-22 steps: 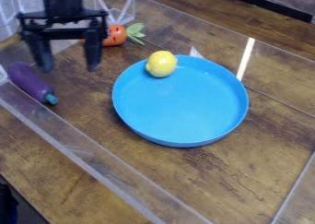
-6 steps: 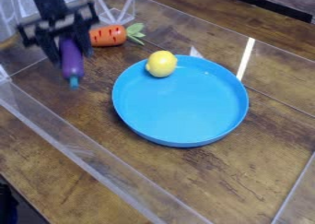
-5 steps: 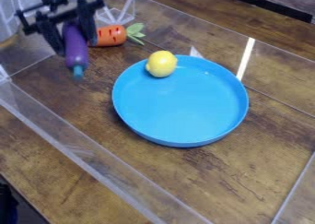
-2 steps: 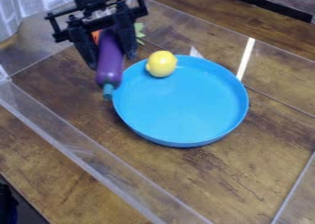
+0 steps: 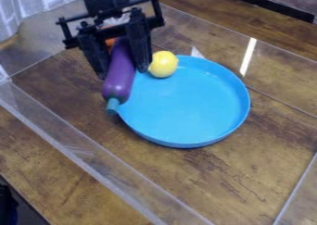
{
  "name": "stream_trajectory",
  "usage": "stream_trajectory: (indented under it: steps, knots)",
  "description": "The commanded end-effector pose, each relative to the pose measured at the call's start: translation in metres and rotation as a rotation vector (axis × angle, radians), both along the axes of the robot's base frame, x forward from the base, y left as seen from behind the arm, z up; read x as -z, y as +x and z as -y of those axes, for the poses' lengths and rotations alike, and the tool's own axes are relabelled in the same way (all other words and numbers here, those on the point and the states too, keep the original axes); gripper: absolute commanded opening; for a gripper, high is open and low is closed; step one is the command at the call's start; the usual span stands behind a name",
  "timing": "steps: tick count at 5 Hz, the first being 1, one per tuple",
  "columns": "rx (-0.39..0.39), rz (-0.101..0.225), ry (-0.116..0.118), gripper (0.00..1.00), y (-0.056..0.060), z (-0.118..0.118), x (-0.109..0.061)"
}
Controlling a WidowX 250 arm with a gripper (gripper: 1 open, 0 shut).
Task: Put the purple eggplant on the blue tray
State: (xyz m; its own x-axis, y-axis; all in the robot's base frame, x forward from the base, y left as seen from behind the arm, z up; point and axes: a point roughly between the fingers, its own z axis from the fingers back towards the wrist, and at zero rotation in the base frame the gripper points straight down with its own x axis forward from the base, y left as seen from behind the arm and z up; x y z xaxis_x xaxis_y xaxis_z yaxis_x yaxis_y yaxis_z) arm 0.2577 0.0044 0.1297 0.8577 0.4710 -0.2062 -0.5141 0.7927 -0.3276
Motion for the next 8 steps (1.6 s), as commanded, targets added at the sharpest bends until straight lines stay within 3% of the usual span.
stream_trajectory:
  steps: [1,4,6,8]
  knots:
    - [0.093,0.05,0.011,0.0,-0.006,0.012,-0.016]
    - [0.097,0.055,0.037,0.0,-0.005,0.026,0.001]
    - [0.094,0.053,0.089,0.0,-0.005,0.031,0.008]
    - [0.148,0.063,0.154,0.0,0.008,0.014,0.016]
